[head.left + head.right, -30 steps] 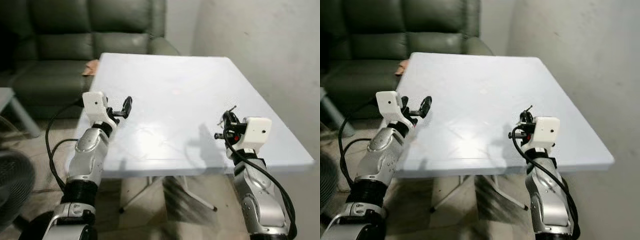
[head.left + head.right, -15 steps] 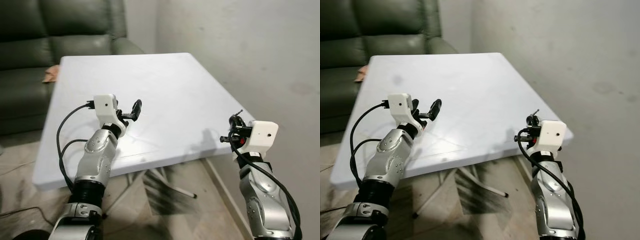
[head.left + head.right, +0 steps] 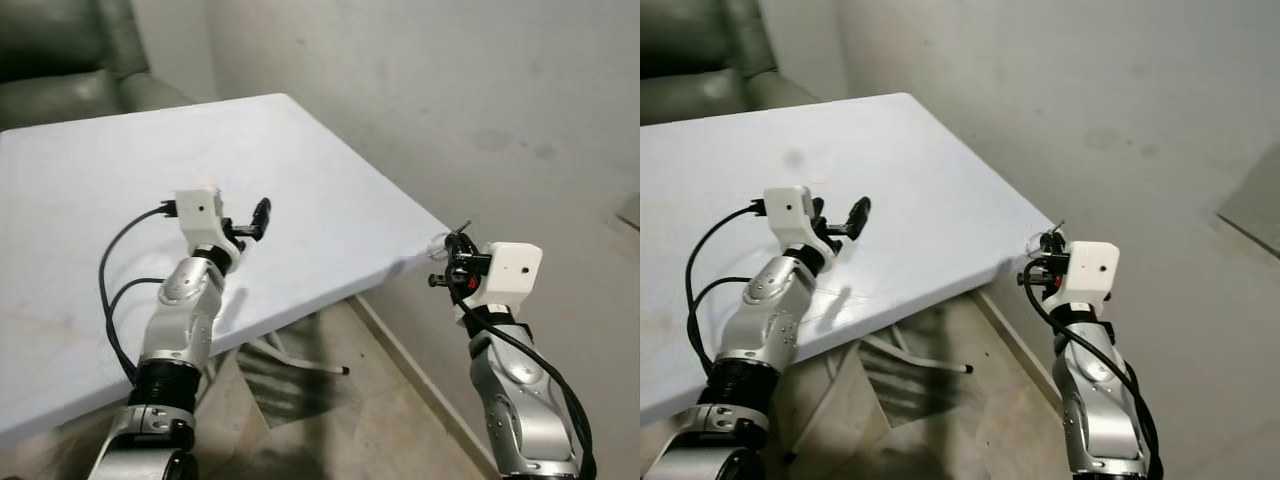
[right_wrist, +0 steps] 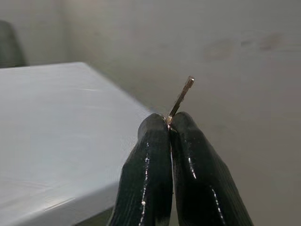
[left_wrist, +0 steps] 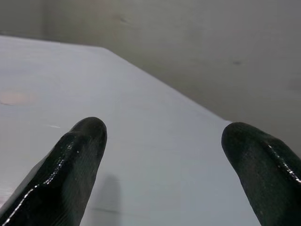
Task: Hang keys on a hook
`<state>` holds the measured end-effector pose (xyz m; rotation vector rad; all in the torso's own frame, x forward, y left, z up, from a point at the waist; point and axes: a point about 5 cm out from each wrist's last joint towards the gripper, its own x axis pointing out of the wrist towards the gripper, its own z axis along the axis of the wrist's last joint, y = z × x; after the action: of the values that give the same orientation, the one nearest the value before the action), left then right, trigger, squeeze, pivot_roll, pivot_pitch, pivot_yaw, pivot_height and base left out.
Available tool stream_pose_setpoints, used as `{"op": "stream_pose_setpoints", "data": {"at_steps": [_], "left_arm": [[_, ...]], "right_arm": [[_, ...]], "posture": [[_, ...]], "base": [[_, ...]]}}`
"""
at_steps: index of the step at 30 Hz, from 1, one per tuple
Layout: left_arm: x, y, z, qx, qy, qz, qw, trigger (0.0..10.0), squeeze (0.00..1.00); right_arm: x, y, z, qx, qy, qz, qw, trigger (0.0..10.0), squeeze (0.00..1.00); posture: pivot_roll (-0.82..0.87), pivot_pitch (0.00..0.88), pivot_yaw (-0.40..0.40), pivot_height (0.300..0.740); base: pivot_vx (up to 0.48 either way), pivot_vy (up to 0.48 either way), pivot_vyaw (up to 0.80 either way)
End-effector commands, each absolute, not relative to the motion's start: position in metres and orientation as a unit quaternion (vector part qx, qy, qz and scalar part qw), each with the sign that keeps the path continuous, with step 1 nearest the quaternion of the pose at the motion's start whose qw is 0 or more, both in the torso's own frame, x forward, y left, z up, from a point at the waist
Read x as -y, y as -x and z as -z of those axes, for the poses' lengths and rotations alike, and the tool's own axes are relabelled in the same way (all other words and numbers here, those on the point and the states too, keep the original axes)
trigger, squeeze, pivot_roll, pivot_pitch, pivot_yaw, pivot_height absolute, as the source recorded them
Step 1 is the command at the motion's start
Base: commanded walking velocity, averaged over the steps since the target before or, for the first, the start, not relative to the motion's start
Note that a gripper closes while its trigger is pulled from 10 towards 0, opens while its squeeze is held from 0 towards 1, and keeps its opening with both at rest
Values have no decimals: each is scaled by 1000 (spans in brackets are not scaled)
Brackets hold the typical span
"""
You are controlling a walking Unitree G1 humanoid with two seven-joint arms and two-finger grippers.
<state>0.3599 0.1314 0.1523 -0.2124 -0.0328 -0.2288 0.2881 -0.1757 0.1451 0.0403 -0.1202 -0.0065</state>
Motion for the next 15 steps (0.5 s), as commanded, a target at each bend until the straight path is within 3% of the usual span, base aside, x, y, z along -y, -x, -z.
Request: {"op": "stream_pose_setpoints", "data": {"at_steps": [1, 15], "left_arm": [[-137, -360, -154, 18, 94, 105, 990, 10000, 0], [-135, -360, -155, 19, 91, 105, 990, 10000, 0]], "right_arm": [[172, -289, -148, 64, -23, -2, 998, 10000, 0], [173, -289, -149, 64, -22, 1, 998, 10000, 0]], "posture": [[-20, 0, -18, 740], [-21, 0, -21, 740]], "base": [[0, 0, -688], [0, 0, -688]]}}
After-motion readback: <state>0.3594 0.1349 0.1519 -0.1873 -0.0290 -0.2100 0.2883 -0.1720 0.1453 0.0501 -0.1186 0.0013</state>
